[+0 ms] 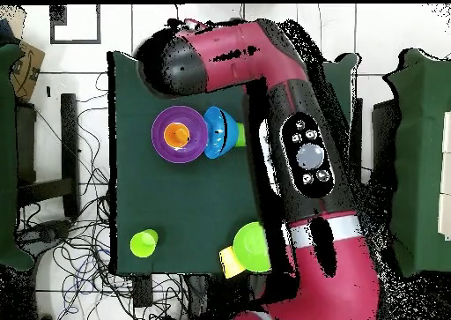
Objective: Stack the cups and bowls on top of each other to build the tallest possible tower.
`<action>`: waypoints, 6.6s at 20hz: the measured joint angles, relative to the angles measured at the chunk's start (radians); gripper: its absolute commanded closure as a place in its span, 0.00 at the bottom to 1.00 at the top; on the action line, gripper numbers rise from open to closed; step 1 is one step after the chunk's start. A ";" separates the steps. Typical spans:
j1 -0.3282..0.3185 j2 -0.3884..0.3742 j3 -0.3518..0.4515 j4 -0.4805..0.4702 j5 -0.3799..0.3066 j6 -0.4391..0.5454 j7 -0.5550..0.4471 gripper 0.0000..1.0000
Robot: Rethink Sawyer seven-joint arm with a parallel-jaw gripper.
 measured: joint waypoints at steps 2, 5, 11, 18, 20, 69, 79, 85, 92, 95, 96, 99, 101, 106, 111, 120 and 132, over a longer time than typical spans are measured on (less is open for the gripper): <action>-0.018 0.029 0.019 -0.004 -0.011 0.000 -0.029 0.00; -0.046 0.075 0.049 -0.010 -0.029 0.000 -0.091 0.00; -0.077 0.103 0.086 -0.010 -0.029 0.000 -0.188 0.00; -0.080 0.053 0.119 -0.009 -0.013 0.000 -0.218 0.00; -0.080 0.030 0.130 -0.009 -0.008 0.000 -0.218 0.00; 0.025 -0.097 0.138 0.005 -0.389 0.459 -1.826 0.00; 0.121 -0.161 0.101 0.005 -0.449 0.459 -1.826 0.00; 0.121 -0.152 0.089 0.005 -0.470 0.459 -1.826 0.00; 0.107 -0.132 0.071 0.005 -0.470 0.459 -1.827 0.00; 0.104 -0.117 0.064 0.004 -0.470 0.459 -1.827 0.00; 0.103 -0.111 0.063 0.004 -0.470 0.459 -1.827 0.00; 0.103 -0.075 0.054 0.000 -0.486 0.459 -1.827 0.00; 0.103 -0.056 0.050 -0.002 -0.498 0.459 -1.827 0.00; 0.103 -0.011 0.040 -0.003 -0.520 0.459 -1.827 0.00; 0.103 0.028 0.031 -0.003 -0.544 0.458 -1.827 0.00; 0.106 0.075 -0.003 -0.003 -0.590 0.458 -1.827 0.00; 0.136 0.088 -0.058 -0.004 -0.623 0.458 -1.827 0.00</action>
